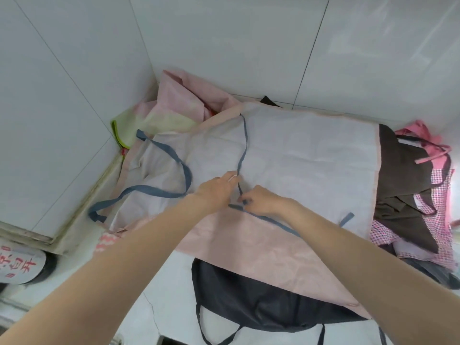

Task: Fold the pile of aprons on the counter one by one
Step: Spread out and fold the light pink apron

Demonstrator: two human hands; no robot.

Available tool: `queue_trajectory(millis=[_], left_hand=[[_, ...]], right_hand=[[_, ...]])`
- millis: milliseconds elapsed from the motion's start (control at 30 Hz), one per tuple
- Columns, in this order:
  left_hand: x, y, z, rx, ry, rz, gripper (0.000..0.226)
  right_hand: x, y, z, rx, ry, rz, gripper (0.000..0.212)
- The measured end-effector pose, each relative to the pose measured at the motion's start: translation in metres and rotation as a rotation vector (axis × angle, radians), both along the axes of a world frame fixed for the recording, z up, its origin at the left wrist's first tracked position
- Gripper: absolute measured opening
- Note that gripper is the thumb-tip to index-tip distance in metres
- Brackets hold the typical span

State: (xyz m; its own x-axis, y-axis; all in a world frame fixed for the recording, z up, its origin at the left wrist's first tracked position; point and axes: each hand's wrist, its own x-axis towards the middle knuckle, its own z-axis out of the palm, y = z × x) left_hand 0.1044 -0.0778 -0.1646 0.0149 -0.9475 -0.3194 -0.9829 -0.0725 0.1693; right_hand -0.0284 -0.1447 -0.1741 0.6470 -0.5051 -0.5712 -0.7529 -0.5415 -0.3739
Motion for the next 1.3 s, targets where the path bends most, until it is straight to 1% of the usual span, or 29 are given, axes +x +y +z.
queue_trajectory(millis=[67, 133, 200, 267, 333, 367, 400, 467, 533, 567, 633, 700, 767, 900, 933, 1000, 1033, 1100, 1133, 1233, 1300], left_hand=[[-0.002, -0.005, 0.004, 0.001, 0.098, 0.037, 0.067], [-0.001, -0.011, 0.008, 0.015, 0.143, 0.027, 0.068], [-0.002, -0.019, 0.008, 0.03, 0.161, -0.022, 0.062], [-0.004, -0.032, 0.007, 0.032, 0.187, -0.005, 0.047], [-0.005, -0.048, 0.011, 0.037, 0.199, 0.065, 0.038], [-0.005, -0.055, 0.013, 0.033, 0.182, 0.09, 0.036], [-0.004, -0.065, 0.016, 0.012, 0.15, 0.108, 0.034], [-0.002, -0.082, 0.02, -0.039, 0.07, 0.164, 0.029], [0.0, -0.098, 0.024, -0.088, -0.065, 0.238, 0.027], [0.003, -0.109, 0.029, -0.121, -0.168, 0.259, 0.027], [0.008, -0.127, 0.037, -0.189, -0.349, 0.285, 0.03], [0.016, -0.14, 0.044, -0.268, -0.432, 0.315, 0.036], [0.023, -0.152, 0.047, -0.323, -0.446, 0.342, 0.044], [0.041, -0.163, 0.057, -0.362, -0.497, 0.352, 0.055], [0.045, -0.162, 0.06, -0.373, -0.524, 0.351, 0.056], [0.051, -0.156, 0.067, -0.376, -0.536, 0.365, 0.052], [0.053, -0.154, 0.07, -0.368, -0.511, 0.382, 0.045], [0.059, -0.149, 0.074, -0.31, -0.462, 0.424, 0.032], [0.063, -0.147, 0.076, -0.284, -0.453, 0.438, 0.029], [0.069, -0.136, 0.08, -0.27, -0.456, 0.414, 0.026], [0.072, -0.125, 0.083, -0.281, -0.441, 0.392, 0.025]], right_hand=[[0.009, 0.0, -0.02, 0.001, -0.04, -0.015, 0.031], [0.015, -0.003, -0.022, 0.083, -0.088, -0.091, 0.02], [0.016, -0.011, -0.004, 0.265, -0.186, -0.244, 0.014], [0.011, -0.028, 0.027, 0.417, -0.322, -0.409, 0.013], [-0.002, -0.055, 0.066, 0.468, -0.414, -0.514, 0.01], [-0.009, -0.067, 0.084, 0.442, -0.446, -0.542, 0.011], [-0.016, -0.084, 0.1, 0.35, -0.46, -0.551, 0.014], [-0.03, -0.117, 0.12, 0.027, -0.385, -0.477, 0.016], [-0.042, -0.142, 0.129, -0.295, -0.185, -0.316, 0.018], [-0.048, -0.155, 0.129, -0.398, -0.069, -0.252, 0.022], [-0.059, -0.17, 0.124, -0.546, 0.145, -0.148, 0.029], [-0.067, -0.182, 0.113, -0.652, 0.262, -0.106, 0.036], [-0.072, -0.194, 0.1, -0.662, 0.298, -0.141, 0.039], [-0.073, -0.213, 0.087, -0.525, 0.316, -0.183, 0.047], [-0.071, -0.214, 0.088, -0.512, 0.315, -0.19, 0.046], [-0.065, -0.216, 0.092, -0.563, 0.302, -0.206, 0.032], [-0.062, -0.215, 0.095, -0.619, 0.291, -0.215, 0.026], [-0.056, -0.214, 0.104, -0.71, 0.271, -0.24, 0.025], [-0.054, -0.213, 0.11, -0.731, 0.259, -0.243, 0.026], [-0.056, -0.204, 0.136, -0.677, 0.243, -0.246, 0.027], [-0.061, -0.193, 0.158, -0.541, 0.315, -0.185, 0.023]])
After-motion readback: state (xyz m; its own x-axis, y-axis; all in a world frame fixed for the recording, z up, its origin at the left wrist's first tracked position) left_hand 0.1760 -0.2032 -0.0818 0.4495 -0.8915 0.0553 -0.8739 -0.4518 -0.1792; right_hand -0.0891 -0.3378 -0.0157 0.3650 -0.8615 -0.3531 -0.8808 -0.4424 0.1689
